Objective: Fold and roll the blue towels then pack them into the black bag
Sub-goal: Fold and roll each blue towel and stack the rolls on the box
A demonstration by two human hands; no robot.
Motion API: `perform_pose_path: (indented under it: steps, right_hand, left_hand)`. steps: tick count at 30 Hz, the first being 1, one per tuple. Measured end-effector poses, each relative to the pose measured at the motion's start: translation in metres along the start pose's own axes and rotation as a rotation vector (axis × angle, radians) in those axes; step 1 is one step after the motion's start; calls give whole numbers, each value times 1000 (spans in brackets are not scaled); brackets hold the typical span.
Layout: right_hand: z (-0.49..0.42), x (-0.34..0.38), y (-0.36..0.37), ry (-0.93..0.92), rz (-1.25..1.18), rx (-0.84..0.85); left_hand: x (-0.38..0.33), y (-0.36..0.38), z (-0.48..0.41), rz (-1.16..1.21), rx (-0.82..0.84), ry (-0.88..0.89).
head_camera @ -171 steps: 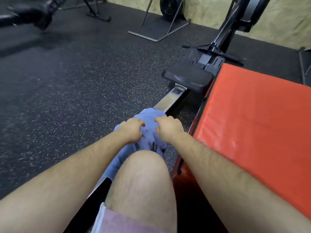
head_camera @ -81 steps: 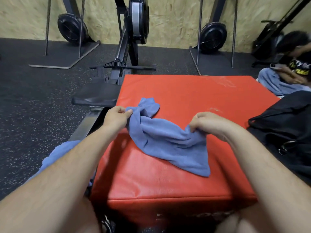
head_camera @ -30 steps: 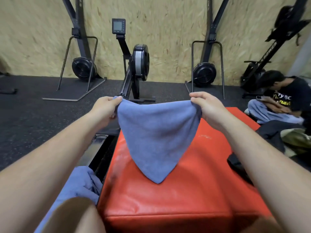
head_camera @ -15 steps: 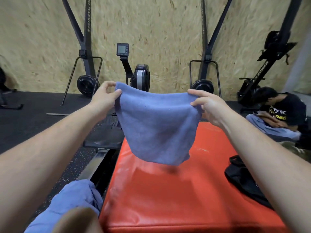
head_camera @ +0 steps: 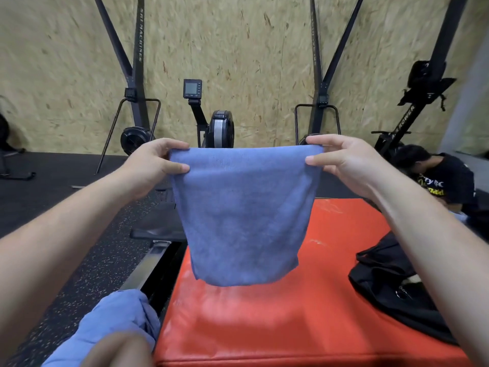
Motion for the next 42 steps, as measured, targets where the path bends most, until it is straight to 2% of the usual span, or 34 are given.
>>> perform_pose_path:
  steps: [3,6,14,17,21,25,29,34,36,38,42]
  right_hand:
    - [1,-6,6,39,168,41]
    - [-2,-27,8,84,335,12]
    - [-52,-90,8,132,555,-77]
    - [-78,-93,2,92,543,-147]
    - [-99,-89,-1,56,521,-188]
    - [-87,-108,2,122,489,-178]
    - [-41,-174,5,248,422,-199]
    - [58,-280,11,382,490,-213]
    - [100,-310,17,429,502,-215]
    - [131,-327,18,460,546,-194]
    - [154,-331,19,432,742,-74]
  left_hand:
    - [-3,1,-1,-320,-119,12]
    - [1,11,-7,-649,-204,59]
    - [27,17,-74,-938,-287,106]
    - [14,13,-93,-834,-365,119]
    - [14,4,-113,-540,-331,75]
    - [39,5,-105,-475,-316,16]
    - [104,30,-65,-456,-293,-93]
    - [240,58,6,-258,-262,-395]
    - [287,71,38,-262,-261,-469]
    - [311,83,66,-338,-243,-510]
    - [324,90,80,-420,-223,-460]
Point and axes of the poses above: each hand's wrist, its own z-axis away from the middle knuckle, its own y-axis out of the palm, x = y × z, the point moved 10 cm from there along -z, towards the middle knuckle, and after that the axes turned 8 degrees about -y, right-handed, at the moved point
